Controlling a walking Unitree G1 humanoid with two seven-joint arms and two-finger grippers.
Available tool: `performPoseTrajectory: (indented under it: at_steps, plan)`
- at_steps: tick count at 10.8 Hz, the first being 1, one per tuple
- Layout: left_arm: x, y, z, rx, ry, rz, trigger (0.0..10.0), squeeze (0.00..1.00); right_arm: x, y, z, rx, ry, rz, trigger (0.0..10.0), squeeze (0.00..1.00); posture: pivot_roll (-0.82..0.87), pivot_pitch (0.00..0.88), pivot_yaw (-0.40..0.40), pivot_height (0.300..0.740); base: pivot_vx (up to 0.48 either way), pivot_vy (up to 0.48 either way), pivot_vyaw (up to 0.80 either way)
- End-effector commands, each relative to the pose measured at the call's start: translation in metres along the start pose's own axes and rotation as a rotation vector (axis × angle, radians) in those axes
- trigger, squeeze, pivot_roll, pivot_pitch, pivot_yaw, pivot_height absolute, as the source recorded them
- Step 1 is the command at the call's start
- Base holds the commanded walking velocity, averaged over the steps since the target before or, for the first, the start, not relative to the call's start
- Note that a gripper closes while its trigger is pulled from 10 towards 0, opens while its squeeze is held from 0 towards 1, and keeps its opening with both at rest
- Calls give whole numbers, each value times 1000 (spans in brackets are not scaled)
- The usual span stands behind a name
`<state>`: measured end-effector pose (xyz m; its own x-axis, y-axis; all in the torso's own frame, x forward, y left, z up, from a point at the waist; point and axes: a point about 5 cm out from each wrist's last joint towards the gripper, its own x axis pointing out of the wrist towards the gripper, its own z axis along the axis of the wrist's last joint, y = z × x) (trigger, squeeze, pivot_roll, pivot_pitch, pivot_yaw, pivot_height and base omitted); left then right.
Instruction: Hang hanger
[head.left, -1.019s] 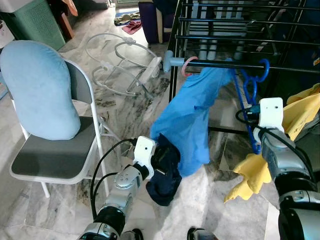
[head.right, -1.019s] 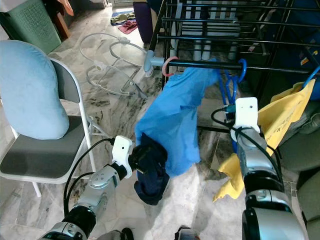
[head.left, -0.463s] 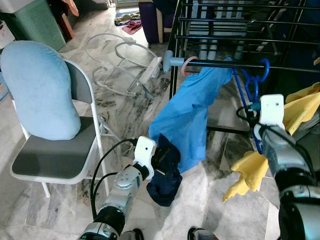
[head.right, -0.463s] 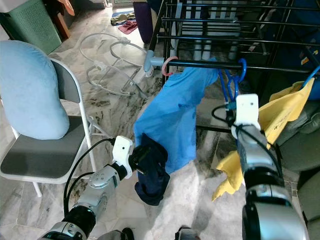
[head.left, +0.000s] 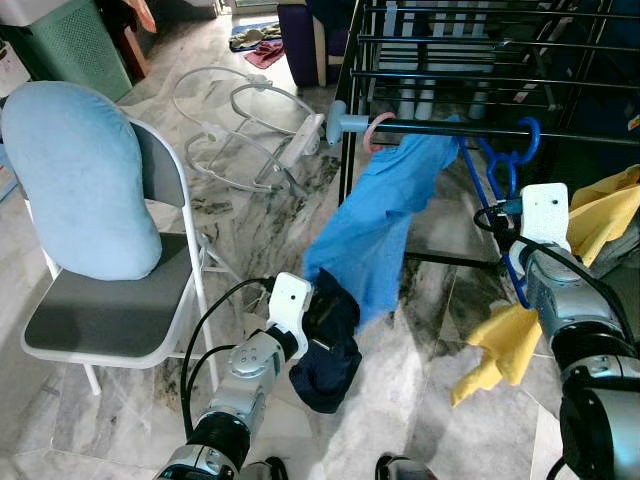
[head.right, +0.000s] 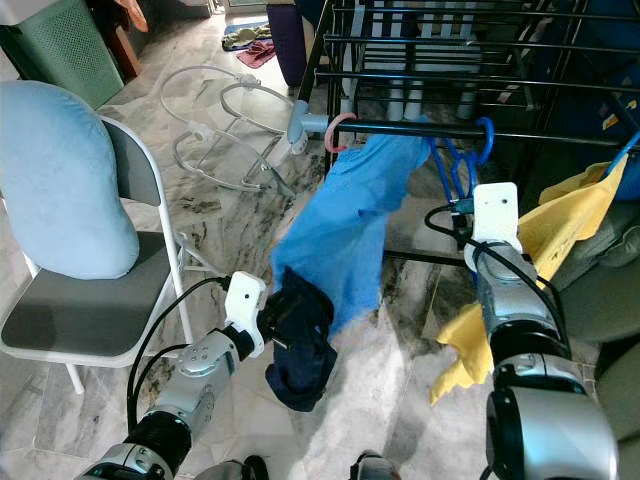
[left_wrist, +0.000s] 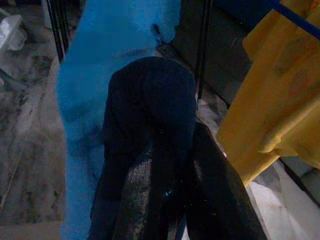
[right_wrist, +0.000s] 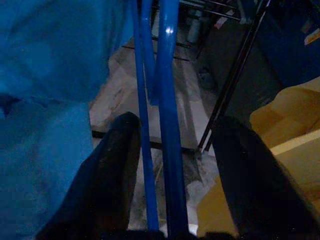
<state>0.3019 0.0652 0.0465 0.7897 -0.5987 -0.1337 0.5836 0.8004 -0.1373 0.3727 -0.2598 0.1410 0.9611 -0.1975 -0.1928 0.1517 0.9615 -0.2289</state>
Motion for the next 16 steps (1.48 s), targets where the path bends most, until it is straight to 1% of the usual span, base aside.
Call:
performPoseTrajectory:
  at_steps: [1, 2, 4, 6, 12, 13, 14, 15, 16]
  plan:
    - [0, 1, 1, 14, 6, -10, 10000, 0, 1, 4, 3, 3, -7, 19, 0, 0, -177, 150, 93, 740, 0, 0, 0]
    - [-1, 2, 1, 15, 7, -7, 10000, 0, 2, 6, 3, 2, -4, 30, 0, 0, -173, 151, 93, 740, 0, 0, 0]
    - [-1, 2, 0, 16, 10, -7, 10000, 0, 3, 3, 4, 1, -5, 28, 0, 0, -172, 151, 94, 740, 0, 0, 0]
    - [0, 2, 0, 17, 12, -9, 10000, 0, 3, 3, 6, 2, -11, 30, 0, 0, -171, 147, 94, 740, 0, 0, 0]
    - [2, 5, 3, 27, 13, 2, 10000, 0, 3, 10, 8, 8, -44, 29, 0, 0, -161, 131, 88, 740, 0, 0, 0]
    - [3, 6, 5, 37, 8, 15, 10000, 0, 3, 10, 10, 2, -65, 28, 0, 0, -149, 135, 79, 740, 0, 0, 0]
    - [0, 14, 6, 46, 1, 69, 10000, 0, 2, 10, 16, 5, -121, 15, 0, 0, -140, 141, 70, 740, 0, 0, 0]
    - [-3, 21, 9, 49, -8, 97, 10000, 0, 1, 9, 27, 5, -191, -7, 0, 0, -139, 138, 71, 740, 0, 0, 0]
    - [-4, 25, 8, 51, 0, 111, 10000, 0, -1, 9, 33, 6, -236, -19, 0, 0, -140, 137, 77, 740, 0, 0, 0]
